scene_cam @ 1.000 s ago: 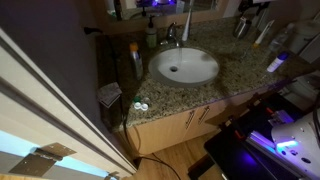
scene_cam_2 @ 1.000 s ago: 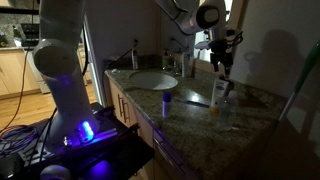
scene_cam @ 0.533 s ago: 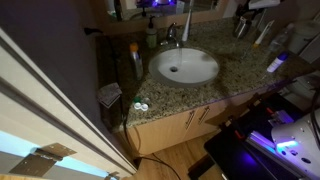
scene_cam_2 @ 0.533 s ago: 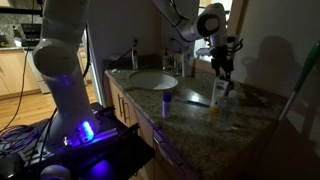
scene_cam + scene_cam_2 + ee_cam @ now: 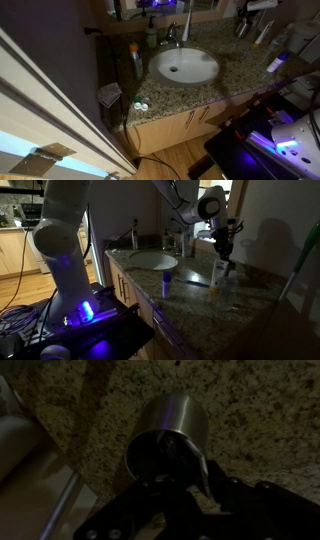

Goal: Remove the tube out of the silver cup then put the toothbrush under running water and put the toothbrush in the cup, then close the tap

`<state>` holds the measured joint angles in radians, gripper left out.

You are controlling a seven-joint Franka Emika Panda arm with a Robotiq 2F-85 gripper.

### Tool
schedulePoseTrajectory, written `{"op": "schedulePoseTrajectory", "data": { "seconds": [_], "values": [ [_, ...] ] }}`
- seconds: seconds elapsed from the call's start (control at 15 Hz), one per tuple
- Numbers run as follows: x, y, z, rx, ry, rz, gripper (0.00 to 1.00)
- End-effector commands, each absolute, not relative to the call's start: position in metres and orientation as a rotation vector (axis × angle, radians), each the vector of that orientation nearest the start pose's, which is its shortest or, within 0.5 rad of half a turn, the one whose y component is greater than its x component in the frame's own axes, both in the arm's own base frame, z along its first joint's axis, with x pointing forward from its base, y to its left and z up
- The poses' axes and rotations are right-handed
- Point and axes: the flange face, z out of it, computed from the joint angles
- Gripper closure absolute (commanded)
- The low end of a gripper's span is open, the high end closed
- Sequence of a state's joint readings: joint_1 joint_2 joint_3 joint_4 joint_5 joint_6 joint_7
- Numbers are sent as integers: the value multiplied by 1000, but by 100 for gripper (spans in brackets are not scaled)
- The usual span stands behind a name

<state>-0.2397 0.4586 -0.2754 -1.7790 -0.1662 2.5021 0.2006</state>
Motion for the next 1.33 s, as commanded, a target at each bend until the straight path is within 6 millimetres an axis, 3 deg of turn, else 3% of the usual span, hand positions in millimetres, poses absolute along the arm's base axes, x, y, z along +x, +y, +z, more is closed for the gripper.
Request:
{"op": "schedulePoseTrajectory", "data": {
  "seconds": [0.0, 0.13, 0.27, 0.67, 0.8, 1.27],
  "values": [
    [605, -321, 334, -3268, 932, -434, 96],
    [605, -322, 337, -3271, 945, -446, 100],
    [603, -325, 341, -3278, 961, -460, 97],
    [592, -327, 382, -3264, 964, -525, 99],
    [594, -322, 386, -3281, 946, -526, 99],
    [604, -292, 339, -3435, 889, -396, 99]
  ]
}}
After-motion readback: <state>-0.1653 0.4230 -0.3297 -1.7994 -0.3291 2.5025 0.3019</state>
